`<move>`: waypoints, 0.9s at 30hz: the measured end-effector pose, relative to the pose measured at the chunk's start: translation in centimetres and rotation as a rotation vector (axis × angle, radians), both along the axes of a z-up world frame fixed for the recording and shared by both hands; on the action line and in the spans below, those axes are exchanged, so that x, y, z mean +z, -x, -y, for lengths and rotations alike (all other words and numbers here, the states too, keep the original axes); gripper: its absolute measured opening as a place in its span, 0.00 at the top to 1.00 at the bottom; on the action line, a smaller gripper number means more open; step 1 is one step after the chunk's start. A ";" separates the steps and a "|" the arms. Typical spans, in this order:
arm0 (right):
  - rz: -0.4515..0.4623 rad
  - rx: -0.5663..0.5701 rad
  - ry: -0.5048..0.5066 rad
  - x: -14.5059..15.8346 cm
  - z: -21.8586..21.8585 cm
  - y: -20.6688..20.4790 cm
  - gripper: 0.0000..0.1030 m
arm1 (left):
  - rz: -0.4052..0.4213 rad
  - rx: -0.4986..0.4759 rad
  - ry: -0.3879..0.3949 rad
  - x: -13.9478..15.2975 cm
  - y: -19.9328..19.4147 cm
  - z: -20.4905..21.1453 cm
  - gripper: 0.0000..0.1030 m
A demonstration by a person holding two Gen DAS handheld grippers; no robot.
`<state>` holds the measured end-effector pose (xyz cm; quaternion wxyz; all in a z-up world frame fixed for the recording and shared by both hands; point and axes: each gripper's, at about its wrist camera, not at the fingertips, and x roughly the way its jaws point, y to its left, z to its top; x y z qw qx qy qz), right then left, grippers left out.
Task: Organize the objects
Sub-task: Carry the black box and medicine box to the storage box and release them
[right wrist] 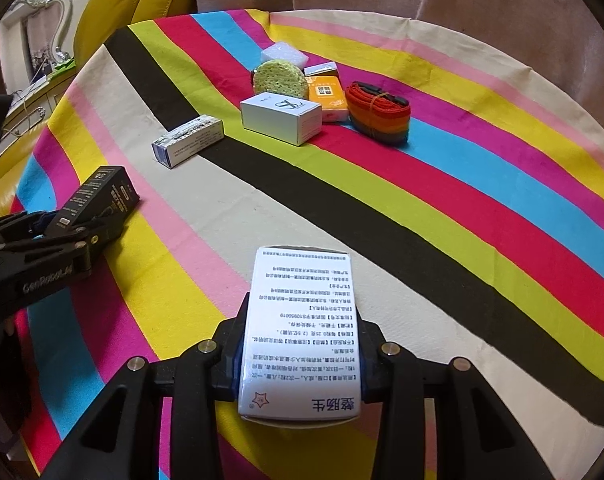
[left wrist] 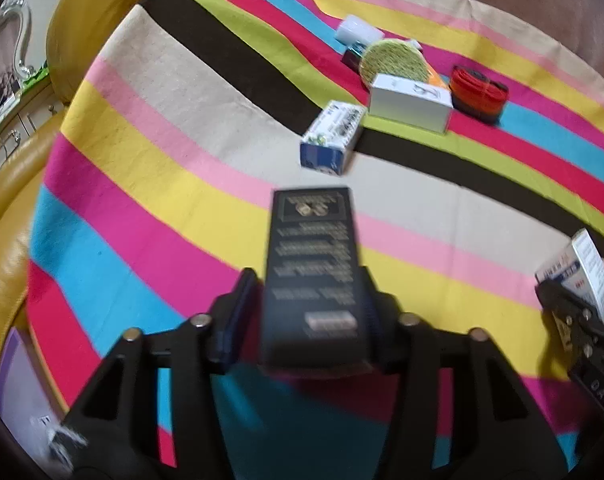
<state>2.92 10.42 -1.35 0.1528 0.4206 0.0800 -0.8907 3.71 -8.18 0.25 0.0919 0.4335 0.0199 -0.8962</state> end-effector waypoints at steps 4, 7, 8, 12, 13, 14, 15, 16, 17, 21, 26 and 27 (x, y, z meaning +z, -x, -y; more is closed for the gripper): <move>0.026 -0.043 0.039 0.3 -0.5 -1.7 0.61 | -0.001 -0.031 -0.049 0.9 -3.1 -2.4 0.58; 0.018 -0.034 0.050 1.0 -0.2 -3.6 0.61 | -0.035 -0.058 -0.053 1.3 -5.8 -4.4 0.58; 0.012 -0.024 0.047 1.2 0.0 -4.1 0.61 | -0.041 -0.061 -0.059 1.4 -6.4 -4.7 0.58; -0.003 -0.005 0.075 2.2 0.3 -5.7 0.61 | -0.066 -0.066 -0.121 1.5 -8.8 -4.5 0.58; -0.011 0.002 0.077 2.5 0.4 -6.1 0.61 | -0.070 -0.066 -0.136 1.4 -9.6 -4.0 0.58; -0.018 0.011 0.078 2.7 0.5 -6.5 0.61 | -0.072 -0.066 -0.150 1.4 -10.3 -3.6 0.58; -0.026 0.021 0.078 2.9 0.7 -7.0 0.61 | -0.075 -0.066 -0.160 1.4 -11.0 -3.2 0.58; -0.030 0.035 0.080 3.2 1.0 -7.5 0.61 | -0.079 -0.065 -0.164 1.4 -11.4 -2.8 0.59; -0.031 0.045 0.083 3.3 1.2 -7.8 0.61 | -0.084 -0.062 -0.163 1.5 -12.2 -2.4 0.59; -0.038 0.102 0.086 3.9 3.1 -9.2 0.61 | -0.097 -0.030 -0.157 2.0 -14.6 -1.0 0.58; -0.050 0.188 0.065 4.3 6.2 -11.0 0.61 | -0.094 -0.005 -0.107 2.2 -16.7 0.1 0.58; -0.053 0.204 0.062 4.4 6.8 -11.3 0.61 | -0.086 0.006 -0.103 2.2 -17.1 0.5 0.58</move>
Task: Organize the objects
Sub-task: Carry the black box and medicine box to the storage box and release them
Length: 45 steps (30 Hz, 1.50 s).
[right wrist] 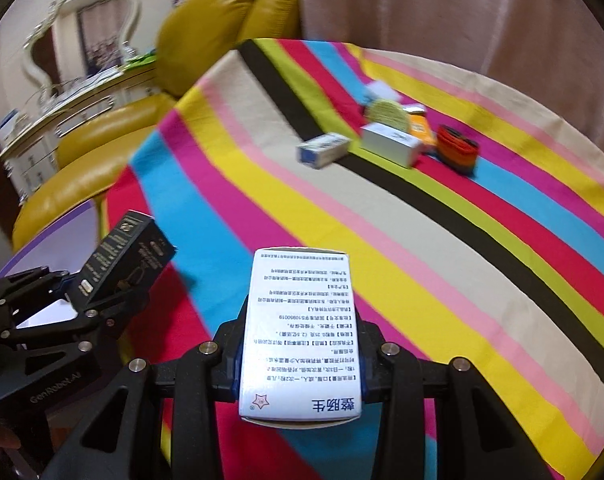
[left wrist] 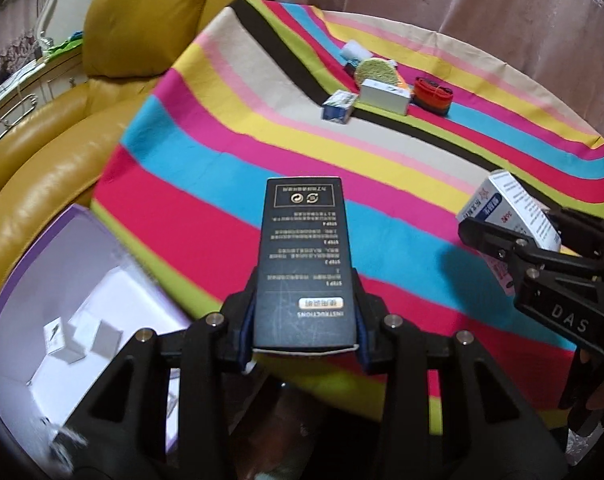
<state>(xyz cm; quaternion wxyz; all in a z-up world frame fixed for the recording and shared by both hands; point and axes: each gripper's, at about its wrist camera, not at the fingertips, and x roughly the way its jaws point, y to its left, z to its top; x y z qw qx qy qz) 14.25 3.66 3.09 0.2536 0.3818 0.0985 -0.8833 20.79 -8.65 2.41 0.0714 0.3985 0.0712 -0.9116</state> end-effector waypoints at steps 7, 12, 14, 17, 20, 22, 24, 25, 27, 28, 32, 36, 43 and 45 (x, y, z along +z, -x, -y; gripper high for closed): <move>-0.018 0.103 0.002 1.1 3.4 -2.3 0.61 | 0.012 0.074 -0.016 0.1 -2.7 2.8 0.58; -0.003 0.186 0.027 1.6 5.8 -3.6 0.61 | -0.006 0.172 -0.045 0.7 -5.3 6.2 0.58; -0.009 0.223 0.023 1.9 7.0 -4.2 0.61 | -0.013 0.209 -0.053 0.8 -6.7 7.7 0.58; -0.009 0.283 0.026 2.2 8.8 -5.1 0.61 | -0.014 0.264 -0.060 0.8 -8.9 9.6 0.58; -0.008 0.330 0.016 2.2 10.6 -6.0 0.61 | -0.014 0.309 -0.073 0.7 -10.8 11.2 0.58; -0.007 0.369 0.009 2.2 11.9 -6.7 0.61 | -0.013 0.343 -0.064 0.6 -12.1 12.2 0.58; -0.004 0.418 0.007 2.3 13.4 -7.5 0.61 | -0.010 0.375 -0.057 0.5 -13.2 13.3 0.58; -0.001 0.448 0.007 2.3 14.3 -8.1 0.61 | -0.007 0.388 -0.056 0.5 -13.6 13.7 0.58; 0.001 0.495 0.005 2.3 15.6 -8.9 0.61 | -0.007 0.428 -0.049 0.5 -14.4 14.7 0.58; 0.000 0.516 0.002 2.3 16.3 -9.3 0.61 | -0.010 0.445 -0.042 0.5 -14.7 15.0 0.58; 0.011 0.597 -0.006 1.9 19.2 -11.0 0.61 | -0.027 0.512 -0.015 0.8 -16.1 16.5 0.58; 0.017 0.665 -0.034 0.8 21.4 -12.7 0.60 | -0.029 0.566 0.030 0.9 -17.3 17.5 0.58; 0.095 0.671 0.060 0.3 21.6 -12.0 0.45 | 0.003 0.613 0.087 0.5 -17.7 17.5 0.12; 0.108 0.614 0.105 0.6 20.3 -10.3 0.44 | -0.011 0.585 0.092 0.8 -17.1 16.8 0.12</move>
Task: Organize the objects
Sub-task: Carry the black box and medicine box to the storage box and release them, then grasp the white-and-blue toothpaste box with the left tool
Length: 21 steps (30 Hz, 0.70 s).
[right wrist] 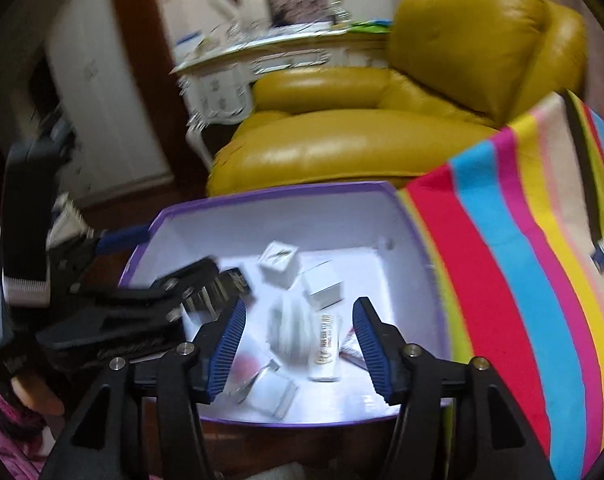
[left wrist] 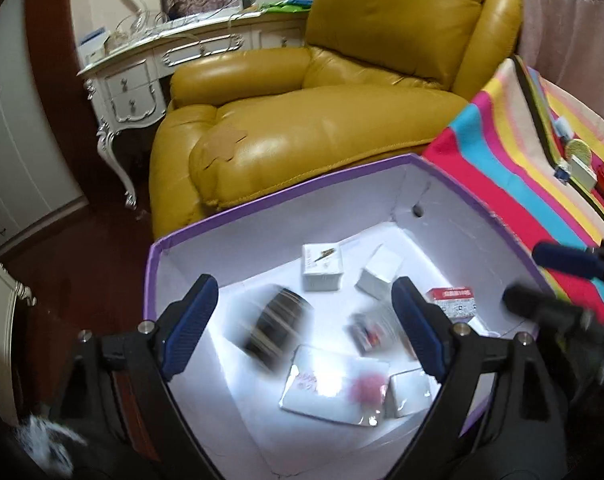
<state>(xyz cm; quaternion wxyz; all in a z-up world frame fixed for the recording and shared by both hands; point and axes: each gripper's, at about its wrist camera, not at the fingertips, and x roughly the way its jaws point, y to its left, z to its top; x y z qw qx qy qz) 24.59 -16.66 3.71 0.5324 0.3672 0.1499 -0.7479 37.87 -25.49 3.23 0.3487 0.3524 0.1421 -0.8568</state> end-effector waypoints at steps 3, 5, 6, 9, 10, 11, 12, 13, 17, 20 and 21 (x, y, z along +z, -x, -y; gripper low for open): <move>-0.007 -0.117 0.028 0.6 -2.9 3.0 0.43 | -0.015 -0.085 -0.039 0.5 2.1 -1.5 0.10; -0.027 -0.220 0.016 0.5 -5.3 5.2 0.42 | -0.009 -0.164 -0.061 0.8 4.4 -3.0 0.10; -0.031 -0.275 0.002 0.3 -6.6 6.3 0.42 | -0.006 -0.195 -0.066 0.9 5.5 -3.6 0.10; -0.042 -0.447 -0.043 -0.6 -10.9 10.1 0.42 | 0.028 -0.345 -0.043 0.9 11.5 -7.0 0.08; -0.045 -0.509 -0.061 -1.1 -12.7 11.3 0.42 | 0.041 -0.381 -0.028 0.7 13.4 -7.9 0.08; -0.038 -0.561 -0.073 -1.5 -14.3 12.5 0.42 | 0.063 -0.423 -0.009 0.4 16.1 -9.1 0.08; -0.030 -0.593 -0.077 -1.7 -15.7 13.1 0.42 | 0.076 -0.442 -0.005 0.3 17.8 -9.6 0.08; -0.021 -0.629 -0.078 -2.0 -17.2 13.9 0.42 | 0.087 -0.473 -0.017 -0.1 20.7 -10.4 0.08; -0.023 -0.726 -0.091 -2.7 -22.1 16.6 0.42 | 0.061 -0.575 -0.082 -0.6 30.4 -12.5 0.08; -0.010 -0.784 -0.079 -3.1 -25.0 18.0 0.42 | 0.082 -0.621 -0.058 -1.0 36.4 -13.9 0.08; -0.003 -0.798 -0.074 -3.3 -25.4 18.3 0.42 | 0.097 -0.624 -0.035 -1.2 38.9 -14.5 0.08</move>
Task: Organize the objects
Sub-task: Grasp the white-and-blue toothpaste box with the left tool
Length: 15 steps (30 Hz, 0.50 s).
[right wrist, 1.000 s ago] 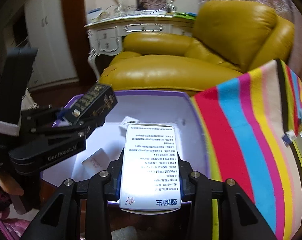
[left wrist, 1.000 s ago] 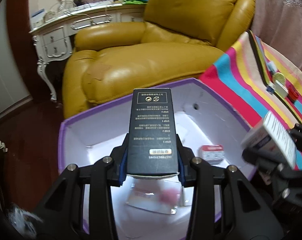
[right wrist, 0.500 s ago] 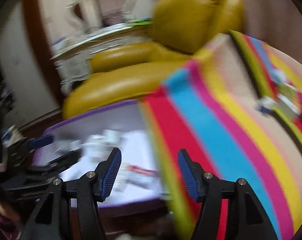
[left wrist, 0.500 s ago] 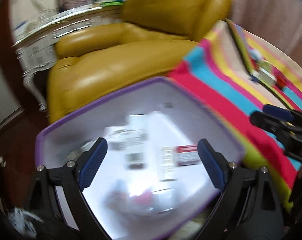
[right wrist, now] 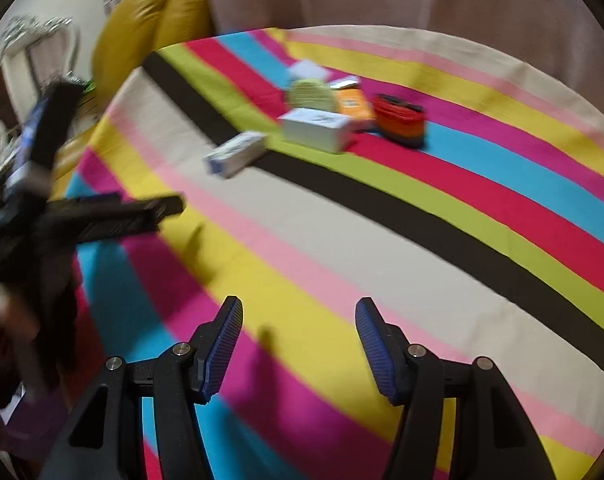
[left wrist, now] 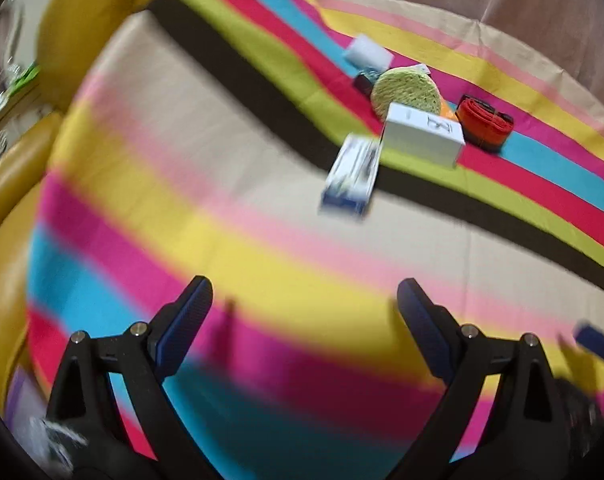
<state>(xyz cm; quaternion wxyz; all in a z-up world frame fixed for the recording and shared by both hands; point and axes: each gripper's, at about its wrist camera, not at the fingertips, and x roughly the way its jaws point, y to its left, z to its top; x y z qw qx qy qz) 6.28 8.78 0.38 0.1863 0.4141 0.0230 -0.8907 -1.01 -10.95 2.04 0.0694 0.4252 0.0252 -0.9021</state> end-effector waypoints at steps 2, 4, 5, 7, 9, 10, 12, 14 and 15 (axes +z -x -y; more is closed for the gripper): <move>0.007 -0.018 0.007 -0.4 -1.2 0.5 0.42 | 0.002 0.001 0.019 -0.1 2.5 -0.9 0.08; 0.009 -0.017 -0.004 -0.8 -1.9 0.4 0.42 | 0.008 0.005 0.005 -0.1 5.3 -1.3 0.08; 0.012 -0.015 -0.007 -0.9 -2.0 0.5 0.42 | 0.014 0.009 -0.001 -0.2 6.3 -1.4 0.08; 0.023 -0.013 -0.003 -1.2 -2.3 1.2 0.42 | 0.015 0.008 -0.028 -0.4 7.9 -1.6 0.10; 0.031 -0.010 -0.007 -1.4 -2.7 2.1 0.42 | 0.028 0.013 -0.044 -0.9 8.3 -1.4 0.26; 0.032 -0.003 -0.013 -1.4 -2.7 2.8 0.42 | 0.038 0.005 -0.061 -1.4 8.4 -1.3 0.44; 0.026 0.010 -0.021 -1.2 -2.9 4.2 0.42 | -0.002 -0.013 -0.041 -1.5 7.8 -1.5 0.55; 0.004 0.019 -0.041 -0.9 -3.3 6.4 0.41 | -0.005 -0.009 -0.046 -1.5 7.6 -1.4 0.62; -0.006 0.017 -0.060 -0.9 -3.2 7.6 0.41 | -0.006 -0.008 -0.058 -1.5 7.7 -1.3 0.63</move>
